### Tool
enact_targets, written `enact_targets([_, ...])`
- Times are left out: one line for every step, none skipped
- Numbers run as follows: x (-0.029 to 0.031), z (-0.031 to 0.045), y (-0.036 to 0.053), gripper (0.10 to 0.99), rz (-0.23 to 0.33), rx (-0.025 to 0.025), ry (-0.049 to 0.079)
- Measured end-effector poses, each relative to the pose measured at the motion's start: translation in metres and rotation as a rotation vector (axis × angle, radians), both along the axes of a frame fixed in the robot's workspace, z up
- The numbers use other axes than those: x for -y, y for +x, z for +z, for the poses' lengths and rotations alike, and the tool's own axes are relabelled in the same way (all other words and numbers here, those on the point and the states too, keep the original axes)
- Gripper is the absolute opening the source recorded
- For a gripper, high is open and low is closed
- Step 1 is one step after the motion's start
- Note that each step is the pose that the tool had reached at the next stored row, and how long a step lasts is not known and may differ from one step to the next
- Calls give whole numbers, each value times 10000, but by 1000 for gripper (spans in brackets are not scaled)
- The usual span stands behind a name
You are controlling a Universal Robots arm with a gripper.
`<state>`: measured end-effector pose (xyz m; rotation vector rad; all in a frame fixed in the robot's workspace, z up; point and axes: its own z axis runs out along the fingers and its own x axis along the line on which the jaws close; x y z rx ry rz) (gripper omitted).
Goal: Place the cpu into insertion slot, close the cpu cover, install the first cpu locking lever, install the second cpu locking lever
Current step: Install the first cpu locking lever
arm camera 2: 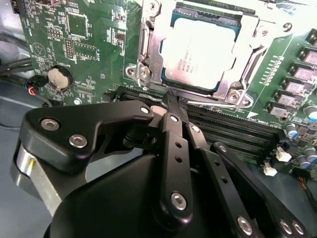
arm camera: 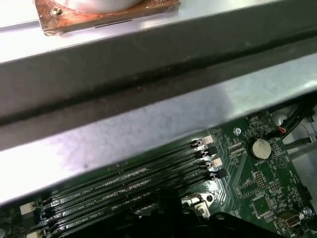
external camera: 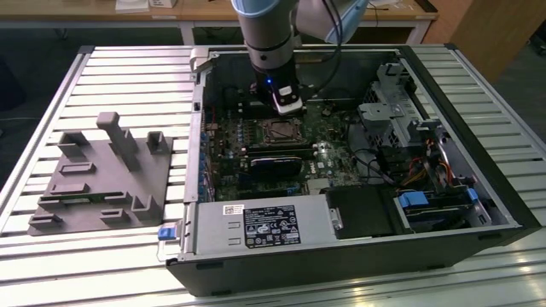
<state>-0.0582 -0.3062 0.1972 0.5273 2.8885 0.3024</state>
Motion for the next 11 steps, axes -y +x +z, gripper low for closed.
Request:
enact_targets([0, -6, 0, 106, -11, 13, -9])
enact_targets([0, -12, 0, 106, -20, 28, -18])
enact_targets([0, -19, 0, 106, -28, 45, -28])
enact_targets([0, -25, 0, 106, -35, 64, -37])
enact_targets([0, -31, 0, 106, -43, 83, -49])
enact_targets([0, -37, 0, 106, -49, 105, -64])
enact_targets([0, -43, 0, 106, -55, 126, -77])
enact_targets([0, -49, 0, 106, -60, 147, -92])
enact_targets([0, -53, 0, 106, -66, 168, -109])
enact_targets([0, -56, 0, 106, -71, 182, -131])
enact_targets([0, -56, 0, 106, -73, 182, -136])
